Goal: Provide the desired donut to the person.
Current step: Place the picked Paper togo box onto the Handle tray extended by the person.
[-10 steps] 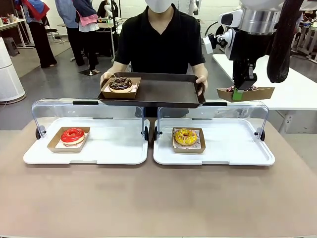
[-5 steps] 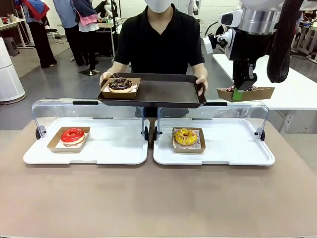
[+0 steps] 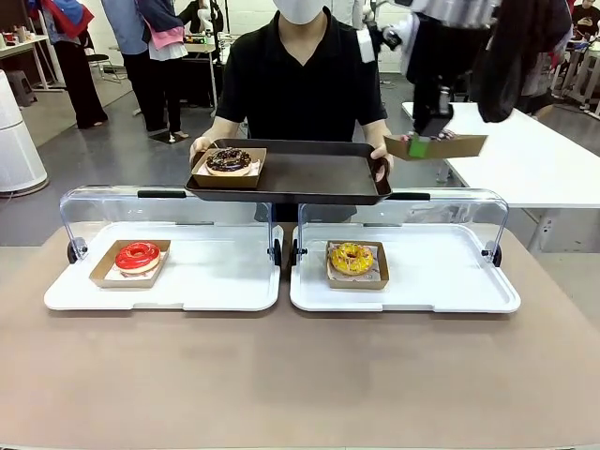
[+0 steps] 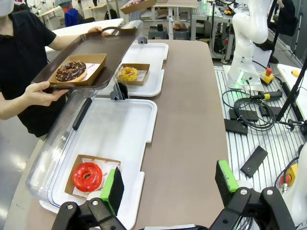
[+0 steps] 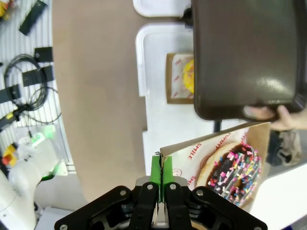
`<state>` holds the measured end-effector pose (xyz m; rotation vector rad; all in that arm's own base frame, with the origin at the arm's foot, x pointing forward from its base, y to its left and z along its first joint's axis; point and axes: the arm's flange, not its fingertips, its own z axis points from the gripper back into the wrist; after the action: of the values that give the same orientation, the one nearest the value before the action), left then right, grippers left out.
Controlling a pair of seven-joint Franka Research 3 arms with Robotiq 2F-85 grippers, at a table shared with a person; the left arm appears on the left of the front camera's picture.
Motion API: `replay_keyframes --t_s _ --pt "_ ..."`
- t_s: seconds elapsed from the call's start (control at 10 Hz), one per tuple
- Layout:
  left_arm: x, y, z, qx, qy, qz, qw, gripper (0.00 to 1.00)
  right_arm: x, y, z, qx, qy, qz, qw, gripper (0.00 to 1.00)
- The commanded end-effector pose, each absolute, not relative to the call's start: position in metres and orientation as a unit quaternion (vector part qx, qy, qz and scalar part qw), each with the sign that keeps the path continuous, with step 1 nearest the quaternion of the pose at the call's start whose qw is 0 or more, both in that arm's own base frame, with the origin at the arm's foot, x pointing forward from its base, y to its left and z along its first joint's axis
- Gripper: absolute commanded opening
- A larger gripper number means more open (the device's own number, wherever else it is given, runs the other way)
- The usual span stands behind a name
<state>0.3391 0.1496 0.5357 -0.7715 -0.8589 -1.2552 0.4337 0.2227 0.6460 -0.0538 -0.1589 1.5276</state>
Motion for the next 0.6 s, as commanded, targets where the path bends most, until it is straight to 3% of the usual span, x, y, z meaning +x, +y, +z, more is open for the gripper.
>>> replay_keyframes --t_s 0.0,0.5 --pt "0.339 0.15 0.538 -0.344 -0.38 -0.551 0.659 1.0 0.453 0.266 0.656 -0.004 -0.074 0.691 0.719 0.02" --pt "0.339 0.15 0.538 -0.344 -0.38 -0.551 0.659 1.0 0.502 0.341 0.645 0.007 -0.08 0.707 0.703 0.02"
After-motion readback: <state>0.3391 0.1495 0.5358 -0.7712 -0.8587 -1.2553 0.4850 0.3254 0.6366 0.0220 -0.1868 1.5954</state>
